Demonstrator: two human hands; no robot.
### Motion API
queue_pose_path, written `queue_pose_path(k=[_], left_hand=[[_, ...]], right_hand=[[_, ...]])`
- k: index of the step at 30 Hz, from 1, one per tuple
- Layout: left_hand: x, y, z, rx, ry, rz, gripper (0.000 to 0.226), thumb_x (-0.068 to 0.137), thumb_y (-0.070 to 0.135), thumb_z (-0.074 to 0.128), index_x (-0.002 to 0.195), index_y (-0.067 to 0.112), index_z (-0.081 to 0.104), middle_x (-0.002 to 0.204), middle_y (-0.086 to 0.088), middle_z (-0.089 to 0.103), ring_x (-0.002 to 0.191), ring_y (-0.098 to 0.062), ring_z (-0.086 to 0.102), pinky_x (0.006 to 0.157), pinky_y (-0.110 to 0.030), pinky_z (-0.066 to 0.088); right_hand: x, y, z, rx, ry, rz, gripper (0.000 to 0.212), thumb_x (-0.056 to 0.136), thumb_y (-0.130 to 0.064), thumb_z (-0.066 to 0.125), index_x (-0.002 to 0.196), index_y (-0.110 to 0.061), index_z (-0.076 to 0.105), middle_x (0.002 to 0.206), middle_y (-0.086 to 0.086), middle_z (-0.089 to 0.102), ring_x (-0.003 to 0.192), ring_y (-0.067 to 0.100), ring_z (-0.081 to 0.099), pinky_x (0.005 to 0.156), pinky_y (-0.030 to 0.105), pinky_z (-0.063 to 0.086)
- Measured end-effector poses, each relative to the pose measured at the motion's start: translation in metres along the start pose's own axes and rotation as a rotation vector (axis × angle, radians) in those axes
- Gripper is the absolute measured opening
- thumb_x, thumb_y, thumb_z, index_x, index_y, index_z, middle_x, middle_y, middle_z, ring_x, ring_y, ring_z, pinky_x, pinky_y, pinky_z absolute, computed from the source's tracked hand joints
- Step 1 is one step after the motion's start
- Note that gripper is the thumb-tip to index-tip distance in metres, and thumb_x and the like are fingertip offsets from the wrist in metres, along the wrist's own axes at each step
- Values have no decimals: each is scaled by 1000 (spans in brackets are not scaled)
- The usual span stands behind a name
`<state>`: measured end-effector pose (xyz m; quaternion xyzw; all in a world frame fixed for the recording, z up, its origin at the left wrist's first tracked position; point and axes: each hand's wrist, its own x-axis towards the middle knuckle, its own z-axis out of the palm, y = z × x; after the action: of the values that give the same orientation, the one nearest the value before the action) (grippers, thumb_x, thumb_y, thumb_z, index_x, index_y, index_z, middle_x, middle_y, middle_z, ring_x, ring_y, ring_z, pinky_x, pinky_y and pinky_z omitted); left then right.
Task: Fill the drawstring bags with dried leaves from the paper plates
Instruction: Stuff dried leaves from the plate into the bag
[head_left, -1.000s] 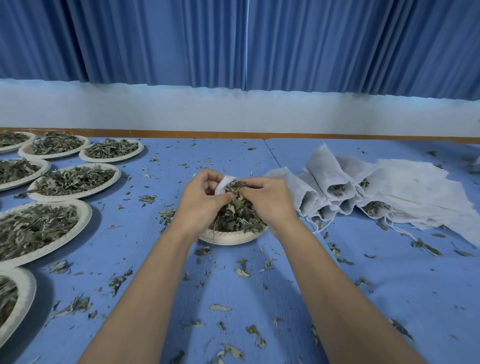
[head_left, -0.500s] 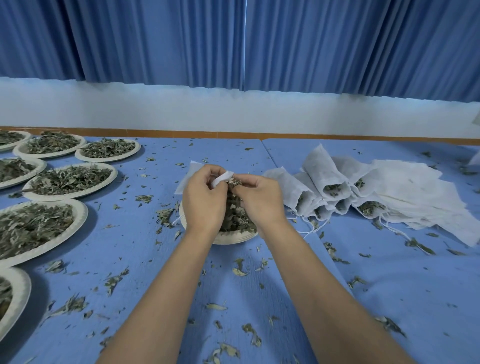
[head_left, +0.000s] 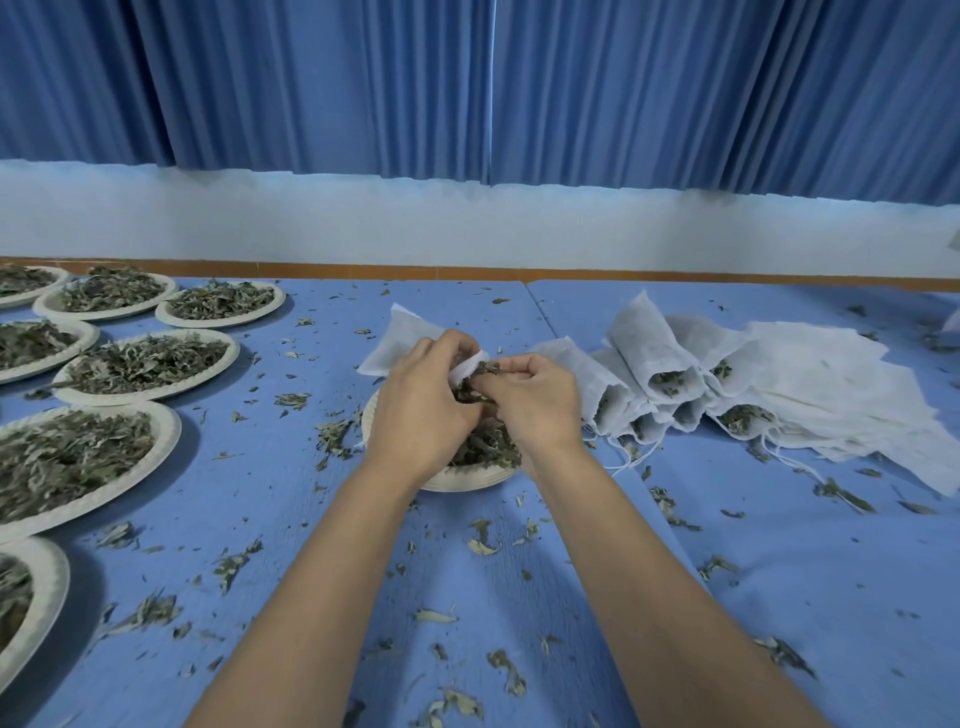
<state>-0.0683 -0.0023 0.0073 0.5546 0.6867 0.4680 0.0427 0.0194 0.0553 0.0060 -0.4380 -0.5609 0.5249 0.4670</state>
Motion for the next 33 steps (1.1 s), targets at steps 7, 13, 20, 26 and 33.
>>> queue_pose_path(k=[7, 13, 20, 26, 33], left_hand=[[-1, -4, 0, -41, 126, 10, 26, 77, 12, 69, 96, 26, 61, 80, 12, 49, 72, 0, 48, 62, -27, 41], [-2, -5, 1, -100, 163, -61, 24, 80, 12, 69, 90, 30, 58, 80, 10, 54, 73, -8, 51, 66, -32, 45], [-3, -4, 0, -151, 142, -126, 23, 77, 16, 75, 90, 29, 61, 88, 2, 64, 74, -12, 57, 71, -34, 50], [-4, -8, -3, -174, 116, -94, 22, 78, 10, 73, 84, 28, 62, 74, 6, 58, 61, -3, 51, 59, -19, 44], [-1, -12, -14, -254, 153, -141, 25, 80, 12, 75, 78, 29, 57, 64, 11, 52, 50, 4, 49, 45, -9, 37]], right_hand=[[0, -7, -3, -30, -110, -46, 24, 70, -2, 76, 65, -16, 58, 53, -2, 54, 53, 16, 51, 68, 38, 51], [-6, -10, -11, -72, -235, -125, 12, 79, -8, 73, 72, -16, 68, 62, -4, 62, 59, 9, 56, 76, 34, 51], [-9, -6, -9, -141, -156, -237, 21, 87, -14, 57, 67, -19, 61, 60, -10, 60, 62, 8, 53, 65, 34, 46], [-7, 0, -14, 63, -260, -150, 23, 90, -5, 55, 70, -14, 63, 69, -1, 64, 70, 13, 59, 66, 26, 49], [-3, 7, -10, -496, 6, -370, 35, 91, -16, 59, 57, -9, 58, 47, 6, 48, 46, 12, 39, 46, 19, 29]])
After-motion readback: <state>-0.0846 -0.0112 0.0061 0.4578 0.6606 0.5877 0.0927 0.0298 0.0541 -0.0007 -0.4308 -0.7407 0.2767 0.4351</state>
